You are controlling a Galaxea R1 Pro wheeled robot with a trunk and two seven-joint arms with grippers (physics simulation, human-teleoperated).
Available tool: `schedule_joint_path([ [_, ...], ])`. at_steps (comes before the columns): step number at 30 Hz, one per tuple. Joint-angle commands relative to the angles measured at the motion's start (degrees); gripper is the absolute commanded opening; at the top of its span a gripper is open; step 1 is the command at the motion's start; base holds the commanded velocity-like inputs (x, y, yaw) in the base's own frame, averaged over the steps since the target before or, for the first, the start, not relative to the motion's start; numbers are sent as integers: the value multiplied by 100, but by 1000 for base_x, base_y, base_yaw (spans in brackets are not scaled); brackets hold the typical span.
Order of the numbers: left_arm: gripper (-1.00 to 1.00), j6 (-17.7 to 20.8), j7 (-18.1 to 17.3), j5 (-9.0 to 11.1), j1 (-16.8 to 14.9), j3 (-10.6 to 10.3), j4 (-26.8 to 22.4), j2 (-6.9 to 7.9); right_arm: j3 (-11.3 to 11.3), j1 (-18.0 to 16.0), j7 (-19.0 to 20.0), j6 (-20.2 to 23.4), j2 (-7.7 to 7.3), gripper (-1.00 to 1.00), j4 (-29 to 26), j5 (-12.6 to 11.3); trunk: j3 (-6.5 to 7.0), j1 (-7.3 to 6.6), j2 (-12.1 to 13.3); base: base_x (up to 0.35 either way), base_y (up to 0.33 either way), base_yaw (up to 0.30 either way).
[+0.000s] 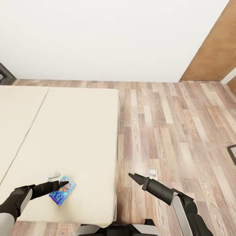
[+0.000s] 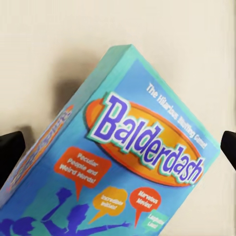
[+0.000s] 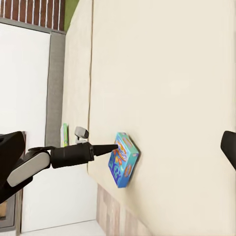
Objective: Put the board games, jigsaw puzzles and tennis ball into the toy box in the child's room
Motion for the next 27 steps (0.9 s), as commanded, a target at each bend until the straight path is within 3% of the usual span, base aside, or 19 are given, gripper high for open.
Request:
schedule_joint_path([
  [1, 100, 50, -28, -2, -2, 30, -4, -3, -11, -2, 12, 37, 6, 100, 0, -19, -3, 0, -3, -9, -44, 0],
  [27, 100, 51, -38, 2, -2, 32, -4, -3, -11, -2, 11, 37, 10, 100, 0, -19, -3, 0, -3, -1, -127, 0],
])
